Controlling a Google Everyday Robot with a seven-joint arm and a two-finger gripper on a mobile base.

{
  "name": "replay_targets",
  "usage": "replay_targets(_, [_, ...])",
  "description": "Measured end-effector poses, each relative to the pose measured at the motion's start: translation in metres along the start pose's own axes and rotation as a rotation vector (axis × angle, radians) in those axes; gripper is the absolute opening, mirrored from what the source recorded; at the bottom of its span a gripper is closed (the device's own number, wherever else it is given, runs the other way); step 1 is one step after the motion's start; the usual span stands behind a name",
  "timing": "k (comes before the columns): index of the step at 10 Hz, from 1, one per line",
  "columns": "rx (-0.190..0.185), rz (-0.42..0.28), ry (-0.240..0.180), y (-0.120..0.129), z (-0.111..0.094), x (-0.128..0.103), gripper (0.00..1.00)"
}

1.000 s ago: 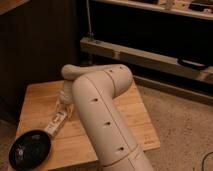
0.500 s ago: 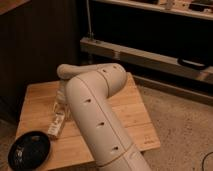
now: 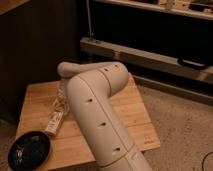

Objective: Place the bottle in the ceramic bowl

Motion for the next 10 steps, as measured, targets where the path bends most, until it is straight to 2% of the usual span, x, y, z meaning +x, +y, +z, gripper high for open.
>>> replay_targets(2, [-0.049,-0.009,-0.022,-0.003,-0.027,0.007,0.0])
replay_targets(5, [-0.105,-0.016,-0.027,-0.01,-0.04,0.013,0.0])
replay_targets(7, [-0.121,-0.045,-0.027,-0.004,-0.041,0.026,0.0])
replay_targets(10, [-0.123,-0.115,-0.029,0.014,-0.038,0.06,0.0])
